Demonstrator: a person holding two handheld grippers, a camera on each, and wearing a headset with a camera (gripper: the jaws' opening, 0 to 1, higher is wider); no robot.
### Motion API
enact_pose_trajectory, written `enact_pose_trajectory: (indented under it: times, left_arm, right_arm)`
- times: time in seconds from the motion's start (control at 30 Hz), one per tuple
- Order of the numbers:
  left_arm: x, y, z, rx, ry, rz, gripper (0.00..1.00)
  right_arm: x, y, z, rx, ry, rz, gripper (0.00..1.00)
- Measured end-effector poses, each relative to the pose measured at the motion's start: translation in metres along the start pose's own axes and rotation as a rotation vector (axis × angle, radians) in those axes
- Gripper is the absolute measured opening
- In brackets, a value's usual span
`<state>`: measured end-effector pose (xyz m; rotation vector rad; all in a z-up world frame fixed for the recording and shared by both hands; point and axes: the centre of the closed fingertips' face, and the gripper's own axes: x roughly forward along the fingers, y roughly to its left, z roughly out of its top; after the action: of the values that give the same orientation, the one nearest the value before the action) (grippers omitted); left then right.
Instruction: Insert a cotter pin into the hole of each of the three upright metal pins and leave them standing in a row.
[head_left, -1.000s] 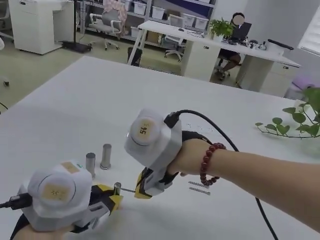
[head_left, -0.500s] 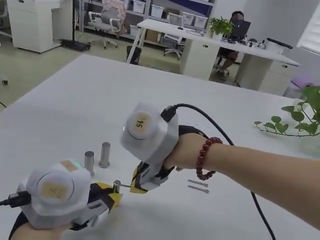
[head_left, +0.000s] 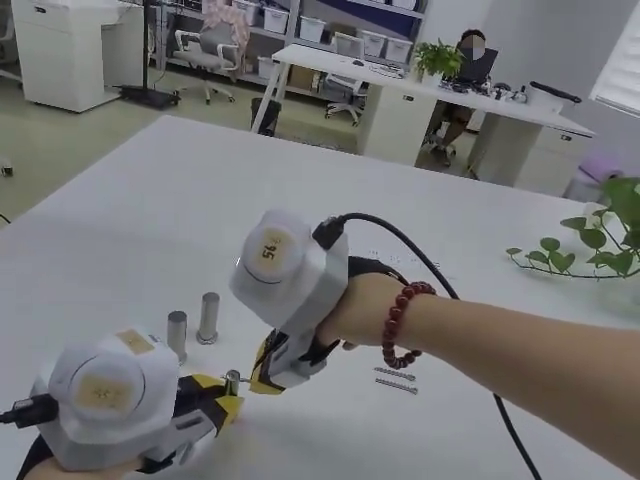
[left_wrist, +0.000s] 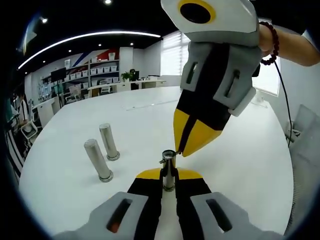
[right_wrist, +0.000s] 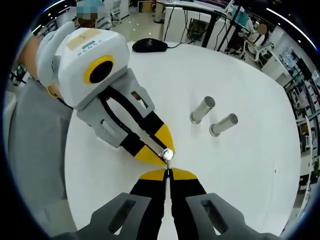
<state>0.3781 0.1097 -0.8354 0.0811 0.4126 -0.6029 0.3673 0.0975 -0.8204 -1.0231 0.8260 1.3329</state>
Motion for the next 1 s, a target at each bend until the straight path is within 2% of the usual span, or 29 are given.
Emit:
enact_pose_trajectory:
  times: [0.53, 0.8, 0.9, 1.0]
  left_arm:
    - [-0.001, -0.002, 0.000, 0.006, -0.005, 0.001, 0.07]
    - [-0.001, -0.002, 0.000, 0.004, -0.007, 0.006, 0.07]
    - [-0.001, -0.002, 0.000, 0.002, -0.010, 0.010, 0.07]
    - [-0.001, -0.002, 0.000, 0.000, -0.010, 0.009, 0.07]
  right_arm:
    - [0.002, 0.002, 0.005, 0.016, -0.036, 0.001, 0.04]
    - [0.002, 0.001, 0.008, 0.016, -0.072, -0.009, 0.04]
    - [-0.003, -0.001, 0.010, 0.063, -0.110, -0.012, 0.07]
    - [-0.009, -0.005, 0.007, 0.074, -0.117, -0.019, 0.10]
